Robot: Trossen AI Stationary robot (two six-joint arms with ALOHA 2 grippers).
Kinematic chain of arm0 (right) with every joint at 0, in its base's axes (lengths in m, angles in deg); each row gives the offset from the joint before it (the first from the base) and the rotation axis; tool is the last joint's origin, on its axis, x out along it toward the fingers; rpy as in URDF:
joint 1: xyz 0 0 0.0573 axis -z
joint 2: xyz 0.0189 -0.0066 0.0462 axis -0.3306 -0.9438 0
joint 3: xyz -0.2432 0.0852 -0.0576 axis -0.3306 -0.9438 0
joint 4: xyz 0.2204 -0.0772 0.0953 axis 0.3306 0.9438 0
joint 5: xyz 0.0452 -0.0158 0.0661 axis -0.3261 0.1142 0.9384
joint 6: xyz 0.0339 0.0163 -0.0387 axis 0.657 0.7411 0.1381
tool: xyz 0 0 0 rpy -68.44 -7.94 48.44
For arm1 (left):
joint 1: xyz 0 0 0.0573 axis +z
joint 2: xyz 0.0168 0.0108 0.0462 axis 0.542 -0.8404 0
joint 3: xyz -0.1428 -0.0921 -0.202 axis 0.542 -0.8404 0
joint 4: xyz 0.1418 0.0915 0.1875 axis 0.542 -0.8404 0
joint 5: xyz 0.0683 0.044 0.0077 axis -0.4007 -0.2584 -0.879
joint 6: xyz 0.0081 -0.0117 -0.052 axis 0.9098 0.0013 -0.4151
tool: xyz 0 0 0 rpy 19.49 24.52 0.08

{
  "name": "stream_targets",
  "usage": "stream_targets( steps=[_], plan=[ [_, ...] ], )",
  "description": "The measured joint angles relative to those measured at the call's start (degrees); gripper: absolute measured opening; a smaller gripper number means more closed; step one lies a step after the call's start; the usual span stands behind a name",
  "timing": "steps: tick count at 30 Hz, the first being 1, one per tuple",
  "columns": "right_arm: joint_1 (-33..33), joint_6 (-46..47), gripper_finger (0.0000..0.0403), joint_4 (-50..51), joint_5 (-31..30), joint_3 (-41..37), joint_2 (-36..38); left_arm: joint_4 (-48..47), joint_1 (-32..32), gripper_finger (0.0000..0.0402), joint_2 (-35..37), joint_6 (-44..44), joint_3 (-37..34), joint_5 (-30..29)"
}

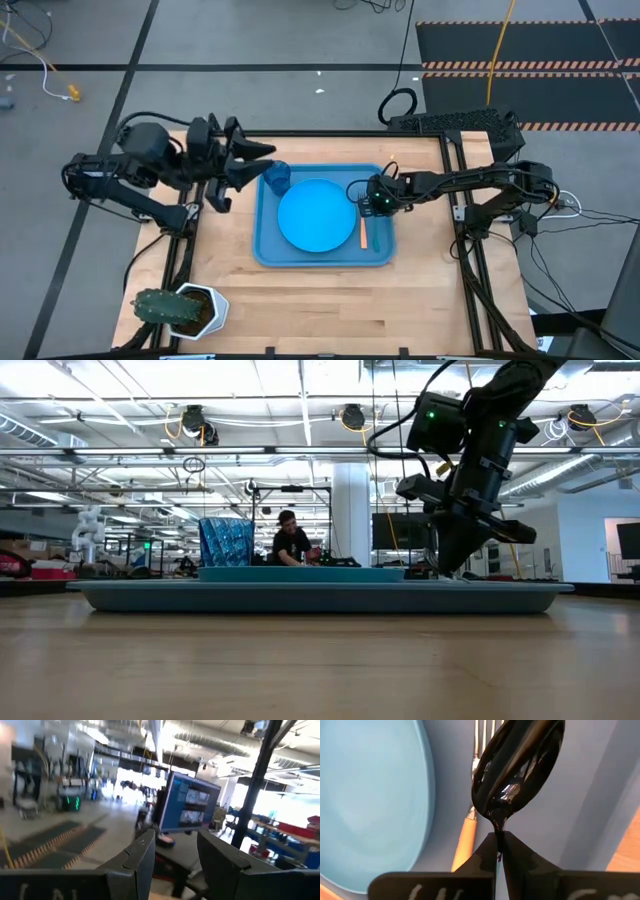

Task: Pick and place plate/cup/fork/spoon on tray
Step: Put the blue spoon on the blue serving tray to the right of the orange fork

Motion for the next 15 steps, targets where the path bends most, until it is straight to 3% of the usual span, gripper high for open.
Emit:
stream_targets(
  steps=[8,15],
  plan=[
    [0.0,0.1,0.0,-0.2,0.3,0.0,0.0,1.8,-0.8,0.0149,0.0,12.1,0.0,0.0],
    [0.0,0.2,0.0,-0.8,0.3,0.0,0.0,3.2,-0.7,0.0149,-0.2,10.9,0.0,0.0]
  ],
)
